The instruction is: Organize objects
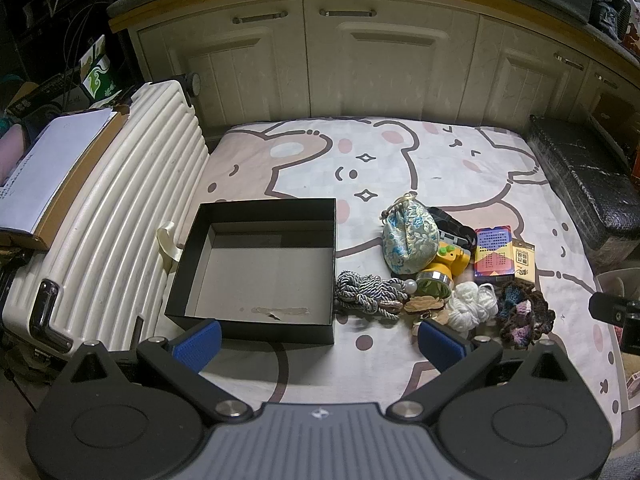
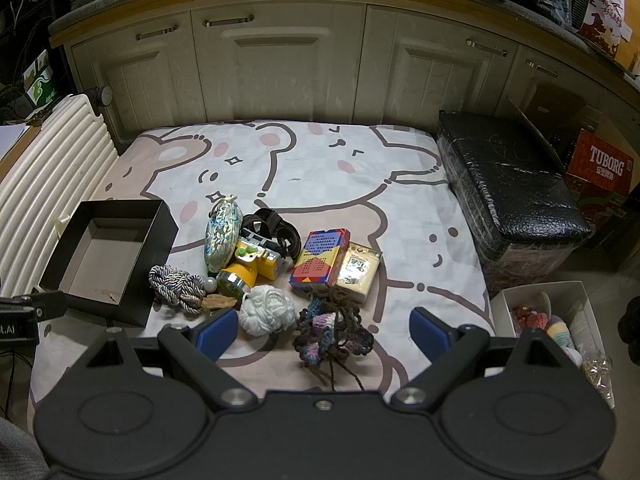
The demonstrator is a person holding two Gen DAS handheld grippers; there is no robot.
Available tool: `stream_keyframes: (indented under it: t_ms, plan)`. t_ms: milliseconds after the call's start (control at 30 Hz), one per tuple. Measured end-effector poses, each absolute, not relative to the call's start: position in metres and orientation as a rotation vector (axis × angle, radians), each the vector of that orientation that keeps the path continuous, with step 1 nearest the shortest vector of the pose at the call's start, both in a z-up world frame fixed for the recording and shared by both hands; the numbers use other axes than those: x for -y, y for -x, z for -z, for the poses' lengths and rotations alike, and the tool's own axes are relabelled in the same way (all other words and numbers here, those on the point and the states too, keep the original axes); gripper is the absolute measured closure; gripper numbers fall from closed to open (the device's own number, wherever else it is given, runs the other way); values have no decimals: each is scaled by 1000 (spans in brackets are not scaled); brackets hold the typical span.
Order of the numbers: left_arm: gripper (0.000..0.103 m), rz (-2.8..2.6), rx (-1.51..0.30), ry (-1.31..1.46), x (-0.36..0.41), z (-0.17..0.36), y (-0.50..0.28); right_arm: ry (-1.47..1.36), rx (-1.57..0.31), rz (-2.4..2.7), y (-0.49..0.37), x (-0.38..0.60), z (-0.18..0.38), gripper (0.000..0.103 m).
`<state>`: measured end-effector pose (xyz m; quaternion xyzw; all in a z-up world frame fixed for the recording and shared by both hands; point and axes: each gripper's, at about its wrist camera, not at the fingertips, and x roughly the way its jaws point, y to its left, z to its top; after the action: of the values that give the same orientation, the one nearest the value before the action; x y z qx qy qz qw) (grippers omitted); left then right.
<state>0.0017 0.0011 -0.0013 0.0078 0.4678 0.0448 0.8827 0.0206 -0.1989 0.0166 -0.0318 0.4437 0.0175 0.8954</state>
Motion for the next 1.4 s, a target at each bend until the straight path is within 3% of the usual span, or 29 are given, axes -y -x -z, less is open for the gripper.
stream_keyframes:
  t_ms: [467,800,1133,1400]
  plan:
    - [0,-142,-962,14,-1,1,1,62,-901,-33,-19,200,-24,10]
    - [0,-118,-846,-30,14,-31,7,67,-828,-6,-17,204,-41,10]
    - [0,-116,-737,-13,26,-74,-23,58,-751,26,-42,211,-81,10]
    - [0,-115,-687,-2,40,-80,-61,-2,-756,61,-82,220,-77,9]
